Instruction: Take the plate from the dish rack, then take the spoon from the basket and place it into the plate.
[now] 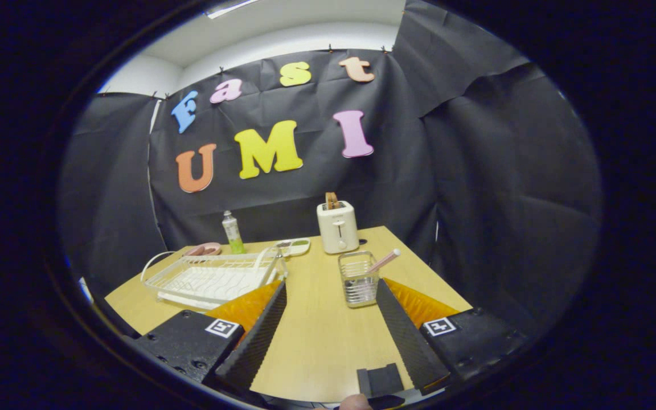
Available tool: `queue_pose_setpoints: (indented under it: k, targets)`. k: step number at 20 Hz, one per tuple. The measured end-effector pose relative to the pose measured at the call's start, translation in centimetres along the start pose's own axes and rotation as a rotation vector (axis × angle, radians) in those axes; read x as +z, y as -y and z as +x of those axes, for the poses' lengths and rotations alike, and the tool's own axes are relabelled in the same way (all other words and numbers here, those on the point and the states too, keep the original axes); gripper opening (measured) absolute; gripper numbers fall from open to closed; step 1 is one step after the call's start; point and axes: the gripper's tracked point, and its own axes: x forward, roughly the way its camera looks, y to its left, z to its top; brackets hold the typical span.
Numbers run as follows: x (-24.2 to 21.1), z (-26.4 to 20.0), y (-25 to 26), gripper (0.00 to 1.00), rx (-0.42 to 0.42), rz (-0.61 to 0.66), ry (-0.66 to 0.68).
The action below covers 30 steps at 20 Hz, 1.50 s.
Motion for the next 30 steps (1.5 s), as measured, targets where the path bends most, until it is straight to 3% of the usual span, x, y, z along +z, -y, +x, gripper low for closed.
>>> queue_pose_setpoints:
  k: [5, 13, 21, 26, 30]
  targets:
    - [0.4, 5.6, 4.8, 0.99, -0.039, 0.038, -0.019]
    - [0.7, 12.7, 5.5, 0.79, -0.013, 0.033, -0.068]
    - [0.3, 15.6, 4.4, 0.52, 0.014, 0.051, -0.114]
    - [0.8, 14.9, 2.5, 0.26, 0.088, 0.053, -0.129]
    - [1.7, 14.0, 1.8, 0.14, 0.097, 0.019, -0.129]
